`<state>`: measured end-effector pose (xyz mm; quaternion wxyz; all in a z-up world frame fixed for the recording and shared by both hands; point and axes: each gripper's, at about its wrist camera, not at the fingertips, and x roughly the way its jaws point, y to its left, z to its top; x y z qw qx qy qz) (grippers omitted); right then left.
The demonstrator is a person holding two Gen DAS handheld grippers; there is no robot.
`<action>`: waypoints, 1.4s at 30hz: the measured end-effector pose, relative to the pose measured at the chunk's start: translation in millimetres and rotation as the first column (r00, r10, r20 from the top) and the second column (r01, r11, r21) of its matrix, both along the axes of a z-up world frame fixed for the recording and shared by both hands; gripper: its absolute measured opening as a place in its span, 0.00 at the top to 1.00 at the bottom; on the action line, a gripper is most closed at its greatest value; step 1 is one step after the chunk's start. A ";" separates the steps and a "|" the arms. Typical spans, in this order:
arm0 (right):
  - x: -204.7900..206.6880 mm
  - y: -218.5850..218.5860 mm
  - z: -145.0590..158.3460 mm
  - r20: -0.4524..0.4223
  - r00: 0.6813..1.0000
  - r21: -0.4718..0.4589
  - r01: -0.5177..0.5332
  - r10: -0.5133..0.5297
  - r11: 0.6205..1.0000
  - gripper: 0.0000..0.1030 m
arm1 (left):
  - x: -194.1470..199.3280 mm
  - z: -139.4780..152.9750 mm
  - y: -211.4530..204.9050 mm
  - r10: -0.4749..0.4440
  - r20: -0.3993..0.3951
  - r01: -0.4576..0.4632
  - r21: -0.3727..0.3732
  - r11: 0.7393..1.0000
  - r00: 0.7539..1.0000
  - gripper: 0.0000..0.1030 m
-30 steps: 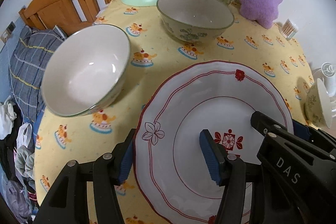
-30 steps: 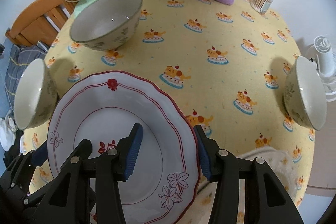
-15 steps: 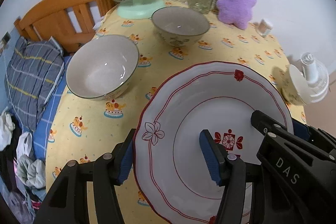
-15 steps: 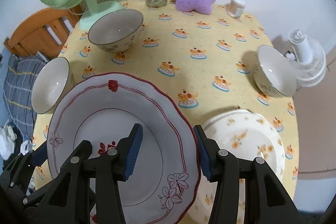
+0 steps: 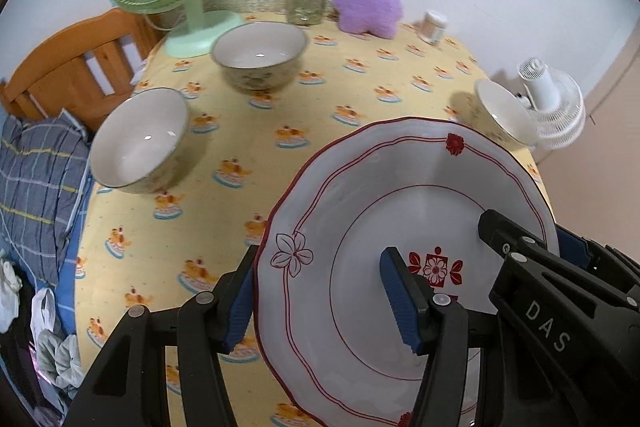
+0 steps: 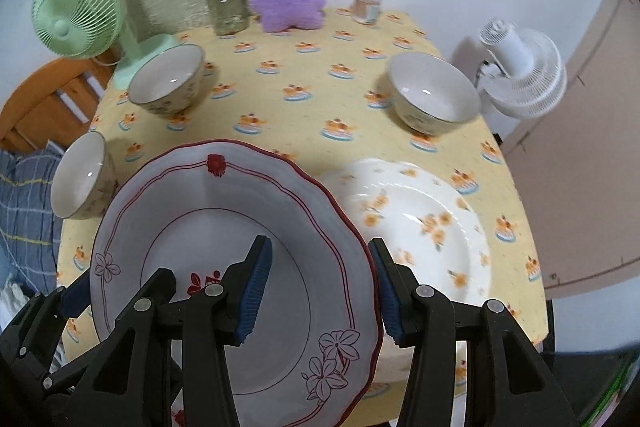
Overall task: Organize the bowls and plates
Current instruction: 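Carry the red-rimmed plate with the left gripper over the orange-flowered plate stack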
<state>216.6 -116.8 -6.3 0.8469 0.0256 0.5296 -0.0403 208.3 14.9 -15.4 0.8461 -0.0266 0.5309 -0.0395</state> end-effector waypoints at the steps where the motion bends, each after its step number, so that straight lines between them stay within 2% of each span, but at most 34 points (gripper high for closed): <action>1: -1.4 -4.9 -0.9 -0.001 1.000 0.001 0.007 -0.007 1.000 0.48 | -0.6 -0.5 -5.9 -0.009 0.000 0.009 0.002 1.000 1.000 0.42; 11: -4.0 -72.3 -13.6 -0.034 0.998 0.010 0.045 -0.045 0.999 0.48 | 4.1 -13.4 -72.8 -0.058 -0.034 0.059 0.018 0.998 0.998 0.42; 22: 9.8 -129.9 -35.1 -0.093 0.994 0.001 0.057 -0.057 0.998 0.48 | 17.4 -36.1 -124.2 -0.067 -0.090 0.068 0.003 0.998 0.994 0.42; 34: 21.4 -149.0 -64.6 -0.164 0.984 0.011 0.075 -0.072 0.997 0.48 | 28.2 -67.2 -141.2 -0.061 -0.171 0.061 -0.006 0.998 0.983 0.40; 42: 24.6 -152.6 -74.0 -0.174 0.982 0.002 0.077 -0.075 0.997 0.48 | 32.8 -75.0 -149.4 -0.079 -0.170 0.084 0.020 0.996 0.982 0.40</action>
